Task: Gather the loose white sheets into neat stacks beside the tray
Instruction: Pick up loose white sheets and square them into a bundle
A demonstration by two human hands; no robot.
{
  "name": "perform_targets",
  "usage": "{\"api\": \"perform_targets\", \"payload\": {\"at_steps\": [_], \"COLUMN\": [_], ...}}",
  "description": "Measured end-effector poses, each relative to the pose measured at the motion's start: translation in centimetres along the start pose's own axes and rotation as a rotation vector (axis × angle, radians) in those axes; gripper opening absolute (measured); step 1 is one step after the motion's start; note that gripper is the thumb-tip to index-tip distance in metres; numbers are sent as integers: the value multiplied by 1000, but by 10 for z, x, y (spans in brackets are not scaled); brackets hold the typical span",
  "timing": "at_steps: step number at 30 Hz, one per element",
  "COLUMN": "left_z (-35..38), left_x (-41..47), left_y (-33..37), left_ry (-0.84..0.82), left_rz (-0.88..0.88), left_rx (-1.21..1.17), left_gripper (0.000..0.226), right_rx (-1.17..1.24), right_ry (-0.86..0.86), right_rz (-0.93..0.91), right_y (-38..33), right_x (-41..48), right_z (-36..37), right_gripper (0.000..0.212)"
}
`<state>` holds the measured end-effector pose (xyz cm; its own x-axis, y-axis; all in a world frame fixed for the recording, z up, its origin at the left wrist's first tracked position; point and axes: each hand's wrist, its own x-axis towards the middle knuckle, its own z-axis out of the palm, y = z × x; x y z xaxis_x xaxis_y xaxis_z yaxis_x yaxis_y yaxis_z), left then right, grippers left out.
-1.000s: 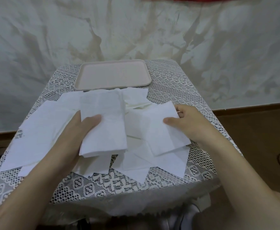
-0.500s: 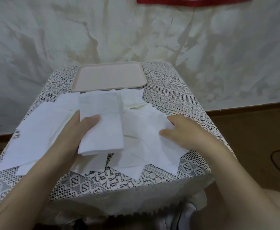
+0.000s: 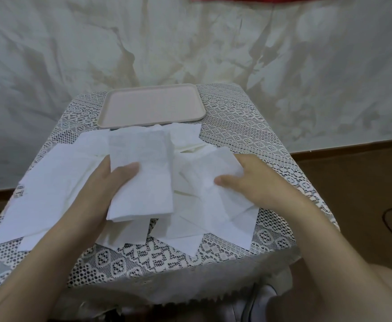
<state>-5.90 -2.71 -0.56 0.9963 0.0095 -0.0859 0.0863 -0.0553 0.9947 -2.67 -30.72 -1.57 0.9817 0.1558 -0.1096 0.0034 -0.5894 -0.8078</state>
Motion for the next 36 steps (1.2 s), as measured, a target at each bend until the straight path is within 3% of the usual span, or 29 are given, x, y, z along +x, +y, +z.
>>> {"api": "perform_targets", "payload": {"at_steps": [5, 11, 23, 30, 33, 36], "left_z": [-7, -11, -16, -12, -6, 2], "left_x": [3, 5, 8, 8, 4, 0], "left_y": [-2, -5, -9, -10, -9, -7], "left_ry": [38, 38, 22, 32, 66, 97], "left_rz": [-8, -24, 1, 12, 39, 74], "left_rx": [-9, -22, -24, -7, -1, 1], "left_gripper": [51, 50, 48, 53, 47, 48], "right_rx": [13, -104, 16, 429, 679, 780], "right_ry": [99, 33, -122, 54, 5, -65], "right_rz": [-33, -3, 99, 63, 3, -29], "right_y": [-7, -16, -12, -11, -23, -43], "right_x": [20, 39, 24, 6, -2, -8], "right_z": [6, 13, -5, -12, -8, 7], "right_gripper": [11, 12, 18, 13, 22, 19]}}
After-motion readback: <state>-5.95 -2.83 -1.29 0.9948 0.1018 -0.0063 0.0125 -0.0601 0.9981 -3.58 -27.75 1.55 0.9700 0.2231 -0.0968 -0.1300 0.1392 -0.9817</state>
